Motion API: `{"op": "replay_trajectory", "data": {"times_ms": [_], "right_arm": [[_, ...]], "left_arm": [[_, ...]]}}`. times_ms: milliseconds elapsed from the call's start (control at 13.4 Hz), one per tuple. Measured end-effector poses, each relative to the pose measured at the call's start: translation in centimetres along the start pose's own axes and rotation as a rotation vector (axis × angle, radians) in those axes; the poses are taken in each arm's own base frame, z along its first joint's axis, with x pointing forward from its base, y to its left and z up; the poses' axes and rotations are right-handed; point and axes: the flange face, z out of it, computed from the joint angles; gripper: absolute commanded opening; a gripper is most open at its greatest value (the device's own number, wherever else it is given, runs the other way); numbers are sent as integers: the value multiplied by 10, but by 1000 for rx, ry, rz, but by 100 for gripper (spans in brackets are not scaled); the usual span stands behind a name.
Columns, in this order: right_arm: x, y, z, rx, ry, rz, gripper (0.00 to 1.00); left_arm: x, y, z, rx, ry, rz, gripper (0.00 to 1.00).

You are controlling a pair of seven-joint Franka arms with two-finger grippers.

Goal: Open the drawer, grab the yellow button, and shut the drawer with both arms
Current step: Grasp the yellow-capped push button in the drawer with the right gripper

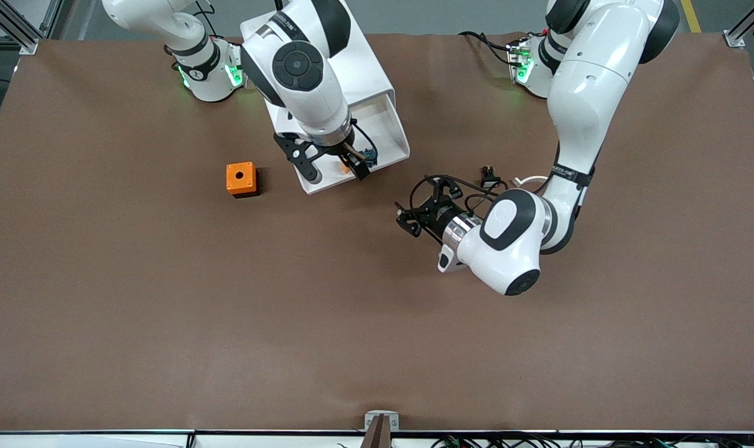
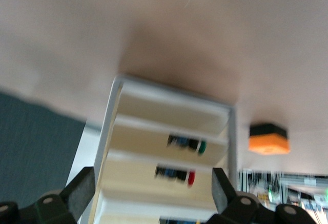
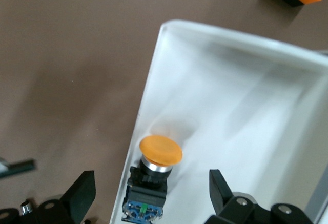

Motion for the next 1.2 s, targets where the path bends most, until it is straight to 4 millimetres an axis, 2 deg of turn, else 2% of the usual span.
{"op": "replay_trajectory", "data": {"times_ms": [150, 224, 449, 598, 748, 898, 1197], "right_arm": [[-12, 1, 8, -8, 2, -6, 97], [-17, 2, 11, -12, 2, -7, 97], [-23, 1, 18, -9, 3, 2, 94], [-27, 1, 24, 4, 3, 14, 88], [-32, 3, 29, 4, 4, 18, 74], [-32, 3, 30, 3, 4, 19, 55], [-29, 2, 30, 5, 6, 26, 23]], "left_arm": [[-6, 9, -19, -44, 219, 99, 99], [-15, 12, -27, -41, 324, 154, 99], [-54, 12, -44, 38, 576, 266, 100], [-76, 13, -50, 75, 708, 309, 100], [-89, 19, -56, 60, 809, 349, 100], [-91, 24, -61, 12, 859, 339, 100], [-91, 24, -72, -45, 953, 223, 100]]}}
